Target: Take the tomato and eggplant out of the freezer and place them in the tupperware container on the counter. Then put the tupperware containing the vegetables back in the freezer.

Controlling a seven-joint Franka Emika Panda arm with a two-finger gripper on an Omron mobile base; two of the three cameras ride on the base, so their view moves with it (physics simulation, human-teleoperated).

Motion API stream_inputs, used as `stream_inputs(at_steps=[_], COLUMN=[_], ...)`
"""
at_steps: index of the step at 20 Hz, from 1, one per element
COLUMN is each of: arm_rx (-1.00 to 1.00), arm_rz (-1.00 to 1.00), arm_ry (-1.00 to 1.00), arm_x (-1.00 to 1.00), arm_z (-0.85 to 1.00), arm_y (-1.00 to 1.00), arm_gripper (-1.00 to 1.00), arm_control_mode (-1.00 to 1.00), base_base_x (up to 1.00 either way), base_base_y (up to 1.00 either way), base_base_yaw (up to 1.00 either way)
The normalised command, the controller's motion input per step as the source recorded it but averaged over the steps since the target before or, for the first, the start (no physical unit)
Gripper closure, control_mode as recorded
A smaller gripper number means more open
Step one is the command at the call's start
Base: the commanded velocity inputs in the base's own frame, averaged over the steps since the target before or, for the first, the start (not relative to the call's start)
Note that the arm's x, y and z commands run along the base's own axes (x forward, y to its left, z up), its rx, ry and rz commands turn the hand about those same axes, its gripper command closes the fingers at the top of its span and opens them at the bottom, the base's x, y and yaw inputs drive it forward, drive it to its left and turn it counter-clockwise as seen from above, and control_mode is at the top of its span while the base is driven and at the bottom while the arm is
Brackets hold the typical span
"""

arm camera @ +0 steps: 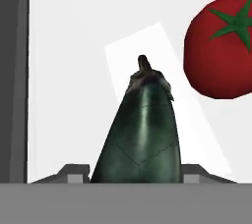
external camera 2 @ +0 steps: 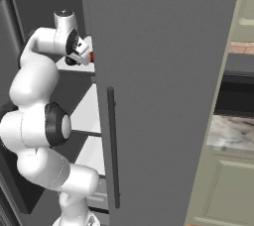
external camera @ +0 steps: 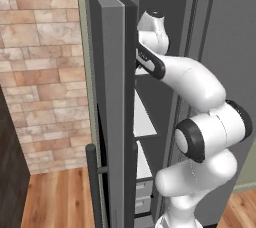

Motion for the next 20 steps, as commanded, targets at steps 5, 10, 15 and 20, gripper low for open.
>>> stream_inputs(at_steps=[5,10,15,20], arm_rx=[0.00,-0.01,-0.08,-0.13], arm_rz=[0.00,0.00,0.00,0.01], arm_ry=[-0.05,-0.05,-0.03,0.00], arm_x=[-0.93,-1.00,-0.99,-0.83], arm_z=[0.00,0.00,0.00,0.00], arm_y=[-0.32,-0.04,0.00,-0.06], arm_gripper=[1.00,1.00,1.00,1.00], arm_control_mode=[-1.00,-1.00,-1.00,-1.00], base_base_x=[0.00,0.00,0.00,0.00], base_base_y=[0.00,0.00,0.00,0.00], base_base_yaw=[0.00,0.00,0.00,0.00])
